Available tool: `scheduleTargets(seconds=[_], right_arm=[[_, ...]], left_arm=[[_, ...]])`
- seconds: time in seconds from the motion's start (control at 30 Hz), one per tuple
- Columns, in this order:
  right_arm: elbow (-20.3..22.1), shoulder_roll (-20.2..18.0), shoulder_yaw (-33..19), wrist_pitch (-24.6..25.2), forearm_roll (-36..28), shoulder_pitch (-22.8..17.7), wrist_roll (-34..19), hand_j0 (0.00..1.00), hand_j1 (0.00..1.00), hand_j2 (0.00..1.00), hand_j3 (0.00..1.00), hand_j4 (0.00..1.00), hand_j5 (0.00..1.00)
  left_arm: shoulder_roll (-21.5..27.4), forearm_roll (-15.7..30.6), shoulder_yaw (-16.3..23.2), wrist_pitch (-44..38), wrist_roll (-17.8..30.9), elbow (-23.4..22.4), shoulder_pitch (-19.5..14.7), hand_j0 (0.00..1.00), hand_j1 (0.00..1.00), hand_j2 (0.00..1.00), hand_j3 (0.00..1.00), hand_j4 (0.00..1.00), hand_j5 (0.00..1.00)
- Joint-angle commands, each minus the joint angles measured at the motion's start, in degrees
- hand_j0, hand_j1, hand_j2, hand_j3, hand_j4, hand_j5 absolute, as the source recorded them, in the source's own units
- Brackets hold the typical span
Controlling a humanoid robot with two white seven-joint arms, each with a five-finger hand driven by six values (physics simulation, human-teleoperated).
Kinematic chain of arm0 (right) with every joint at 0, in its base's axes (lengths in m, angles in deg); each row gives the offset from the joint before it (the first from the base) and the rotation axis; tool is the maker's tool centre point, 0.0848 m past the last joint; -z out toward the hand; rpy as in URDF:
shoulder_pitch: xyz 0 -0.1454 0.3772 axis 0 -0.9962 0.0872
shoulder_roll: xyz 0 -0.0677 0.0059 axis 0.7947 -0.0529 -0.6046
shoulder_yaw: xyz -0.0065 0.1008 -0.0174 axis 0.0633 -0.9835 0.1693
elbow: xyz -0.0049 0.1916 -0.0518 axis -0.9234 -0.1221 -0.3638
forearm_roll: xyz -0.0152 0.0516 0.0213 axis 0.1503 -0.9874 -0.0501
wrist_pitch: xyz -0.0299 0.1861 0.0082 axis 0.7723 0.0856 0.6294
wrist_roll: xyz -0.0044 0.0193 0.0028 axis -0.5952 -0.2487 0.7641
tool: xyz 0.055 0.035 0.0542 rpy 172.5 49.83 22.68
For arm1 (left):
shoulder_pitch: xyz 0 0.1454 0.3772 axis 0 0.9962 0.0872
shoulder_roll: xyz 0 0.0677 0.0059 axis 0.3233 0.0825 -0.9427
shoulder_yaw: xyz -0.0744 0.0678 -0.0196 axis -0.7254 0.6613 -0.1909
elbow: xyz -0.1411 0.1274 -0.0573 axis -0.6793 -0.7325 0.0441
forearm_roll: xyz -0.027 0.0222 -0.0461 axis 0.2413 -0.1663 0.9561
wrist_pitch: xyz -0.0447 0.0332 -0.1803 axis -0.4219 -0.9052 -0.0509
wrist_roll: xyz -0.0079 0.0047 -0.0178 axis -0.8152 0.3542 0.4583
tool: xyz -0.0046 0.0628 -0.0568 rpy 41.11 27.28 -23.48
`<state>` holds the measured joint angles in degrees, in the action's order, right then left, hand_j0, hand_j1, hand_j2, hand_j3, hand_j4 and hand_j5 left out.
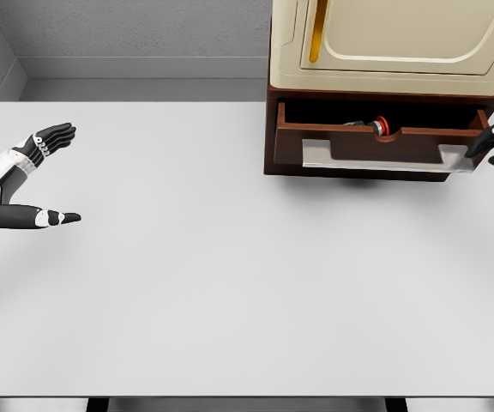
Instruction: Put the switch into the drawer with left arm, and close the drawer with right arm
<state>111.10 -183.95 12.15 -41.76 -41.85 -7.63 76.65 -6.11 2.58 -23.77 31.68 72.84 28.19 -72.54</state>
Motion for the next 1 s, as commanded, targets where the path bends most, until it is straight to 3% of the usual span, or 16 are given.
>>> scheduleTargets(seconds=[0.0,0.33,0.43,0.6,0.97], right_arm=[[-0.2,-0.1,1.2,0.0,1.2,0.0,0.1,0.51,0.51,0.51,0.51,0.51,0.51],[-3.8,-0.1,3.4,0.0,4.1,0.0,0.1,0.53,0.53,0.53,0.53,0.53,0.53],[-3.1,-0.1,3.1,0.0,4.2,0.0,-0.1,0.53,0.53,0.53,0.53,0.53,0.53],[3.4,-0.1,3.0,0.0,6.5,0.0,0.1,0.53,0.53,0.53,0.53,0.53,0.53],[3.6,-0.1,1.2,0.0,5.4,0.0,0.3,0.53,0.53,0.53,0.53,0.53,0.53]], left_arm=[[0.0,0.4,0.0,-0.1,0.0,0.0,0.0,1.0,1.0,1.0,1.0,1.0,1.0],[0.0,0.4,0.0,-0.1,0.0,0.0,0.0,1.0,1.0,1.0,1.0,1.0,1.0],[0.0,0.4,-0.3,-0.1,0.0,-0.1,0.0,1.0,1.0,1.0,1.0,1.0,1.0],[0.0,0.1,-0.3,-0.1,0.0,-0.1,0.0,1.0,1.0,1.0,1.0,1.0,1.0],[-1.0,-0.1,-0.8,-0.1,0.0,-0.1,0.0,1.0,1.0,1.0,1.0,1.0,1.0]])
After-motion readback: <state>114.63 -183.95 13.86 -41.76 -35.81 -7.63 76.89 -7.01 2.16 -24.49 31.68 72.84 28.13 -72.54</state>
